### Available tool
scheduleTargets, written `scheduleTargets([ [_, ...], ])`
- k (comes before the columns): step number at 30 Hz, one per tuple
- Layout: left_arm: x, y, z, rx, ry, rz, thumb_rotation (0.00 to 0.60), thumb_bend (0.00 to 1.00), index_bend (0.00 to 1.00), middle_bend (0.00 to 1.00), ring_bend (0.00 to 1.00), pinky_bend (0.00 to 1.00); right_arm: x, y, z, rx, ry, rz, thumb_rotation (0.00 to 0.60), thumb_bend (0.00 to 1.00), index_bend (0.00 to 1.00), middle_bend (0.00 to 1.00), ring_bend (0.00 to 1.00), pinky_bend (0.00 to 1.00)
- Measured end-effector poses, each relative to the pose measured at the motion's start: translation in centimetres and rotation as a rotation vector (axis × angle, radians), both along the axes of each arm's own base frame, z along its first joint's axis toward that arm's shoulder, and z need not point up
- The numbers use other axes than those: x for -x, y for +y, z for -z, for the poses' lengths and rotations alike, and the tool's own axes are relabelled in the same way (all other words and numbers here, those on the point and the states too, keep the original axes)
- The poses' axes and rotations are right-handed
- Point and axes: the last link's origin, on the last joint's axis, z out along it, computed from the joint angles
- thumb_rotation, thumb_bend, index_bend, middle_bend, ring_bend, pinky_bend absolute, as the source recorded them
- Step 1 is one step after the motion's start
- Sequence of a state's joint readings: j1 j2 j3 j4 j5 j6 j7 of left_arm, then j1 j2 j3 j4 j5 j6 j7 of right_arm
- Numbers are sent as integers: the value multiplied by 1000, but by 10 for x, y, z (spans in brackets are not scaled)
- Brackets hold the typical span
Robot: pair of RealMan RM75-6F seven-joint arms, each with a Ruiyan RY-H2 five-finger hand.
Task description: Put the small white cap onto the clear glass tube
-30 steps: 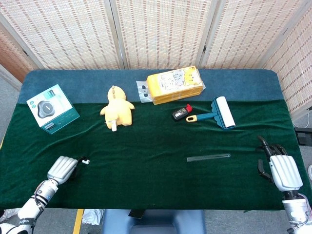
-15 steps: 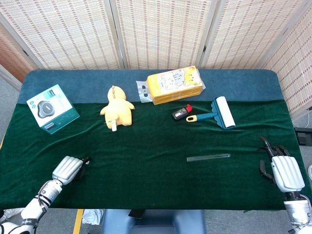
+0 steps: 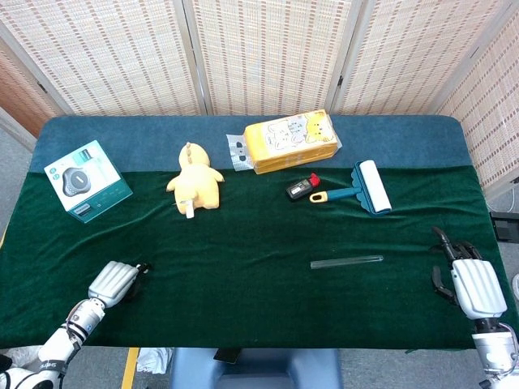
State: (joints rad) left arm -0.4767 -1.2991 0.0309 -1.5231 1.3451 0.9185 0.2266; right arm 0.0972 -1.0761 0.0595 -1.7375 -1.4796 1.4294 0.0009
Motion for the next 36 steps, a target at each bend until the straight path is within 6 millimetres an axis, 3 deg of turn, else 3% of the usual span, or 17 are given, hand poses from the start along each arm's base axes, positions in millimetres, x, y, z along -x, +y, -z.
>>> scheduleTargets([
  [22,24,0,-29,-82,-51,-110,600,687,294,981,834,707,-5,2,-1,11,2,-10,600,680,5,382,286,194],
  [36,19,-5,-35,-97,-67,-93,600,686,265,981,831,707,-5,3,-4,23,-3,-11,600,680,5,382,285,194],
])
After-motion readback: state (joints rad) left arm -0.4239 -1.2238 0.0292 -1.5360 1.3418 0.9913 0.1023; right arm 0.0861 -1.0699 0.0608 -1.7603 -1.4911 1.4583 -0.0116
